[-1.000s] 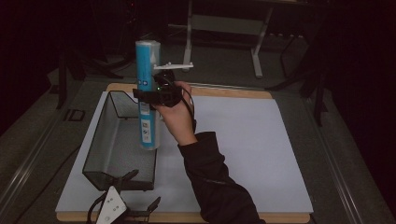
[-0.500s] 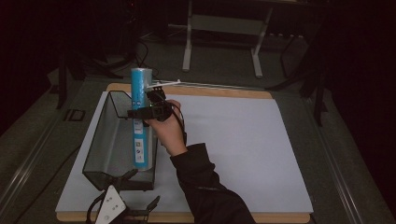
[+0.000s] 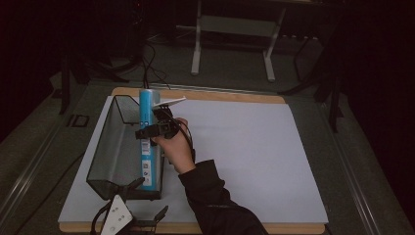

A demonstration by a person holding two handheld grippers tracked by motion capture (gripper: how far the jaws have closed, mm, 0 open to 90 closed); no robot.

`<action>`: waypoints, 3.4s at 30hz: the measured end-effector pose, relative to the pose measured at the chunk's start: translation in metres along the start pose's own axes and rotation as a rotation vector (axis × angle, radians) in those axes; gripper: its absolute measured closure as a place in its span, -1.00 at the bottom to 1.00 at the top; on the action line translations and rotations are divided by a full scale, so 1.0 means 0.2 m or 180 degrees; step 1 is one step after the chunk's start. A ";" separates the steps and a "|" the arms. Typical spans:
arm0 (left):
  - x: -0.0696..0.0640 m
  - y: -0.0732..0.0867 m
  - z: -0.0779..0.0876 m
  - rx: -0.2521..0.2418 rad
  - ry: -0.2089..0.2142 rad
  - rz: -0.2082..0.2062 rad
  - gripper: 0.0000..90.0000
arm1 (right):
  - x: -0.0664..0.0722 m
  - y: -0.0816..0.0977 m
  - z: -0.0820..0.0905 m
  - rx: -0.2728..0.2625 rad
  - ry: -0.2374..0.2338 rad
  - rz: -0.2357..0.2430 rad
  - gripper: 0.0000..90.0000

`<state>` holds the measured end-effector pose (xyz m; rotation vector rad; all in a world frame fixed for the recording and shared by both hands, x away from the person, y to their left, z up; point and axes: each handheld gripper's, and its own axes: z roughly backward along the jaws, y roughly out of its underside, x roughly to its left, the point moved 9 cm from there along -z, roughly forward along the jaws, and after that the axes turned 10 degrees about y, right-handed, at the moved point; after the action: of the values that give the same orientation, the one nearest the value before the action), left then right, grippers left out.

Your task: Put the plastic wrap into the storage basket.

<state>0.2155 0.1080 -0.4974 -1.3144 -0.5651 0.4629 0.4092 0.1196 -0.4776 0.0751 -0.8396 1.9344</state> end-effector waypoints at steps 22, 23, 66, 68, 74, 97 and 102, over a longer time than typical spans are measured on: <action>0.01 0.01 0.00 0.0008 -0.0012 0.0029 -0.95 | -0.08 -0.01 -0.15 -0.0186 0.0293 -0.0201 -0.34; 0.01 0.01 0.00 0.0009 -0.0008 0.0037 -0.95 | -0.08 -0.01 -0.16 -0.0187 0.0346 -0.0162 -0.35; 0.00 0.02 -0.01 0.0036 0.0030 0.0068 -0.95 | -0.20 0.00 -0.26 -0.0418 0.1016 0.0633 -0.75; 0.00 0.03 -0.01 0.0044 0.0038 0.0067 -0.95 | -0.22 -0.01 -0.24 -0.0458 0.0914 0.0633 -0.77; 0.00 0.03 -0.01 0.0055 0.0044 0.0081 -0.95 | -0.22 -0.02 -0.18 -0.0559 0.0983 0.0741 -0.78; -0.02 0.02 -0.03 0.0072 0.0061 0.0072 -0.95 | -0.40 0.01 0.32 -0.1025 0.0753 0.0929 -0.77; -0.03 0.02 -0.03 0.0086 0.0063 0.0062 -0.95 | -0.44 0.07 0.37 -0.1093 0.0724 0.1004 -0.77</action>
<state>0.2156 0.1006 -0.5034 -1.2985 -0.5282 0.4715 0.4213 0.0053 -0.4630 -0.5002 -1.0626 2.0078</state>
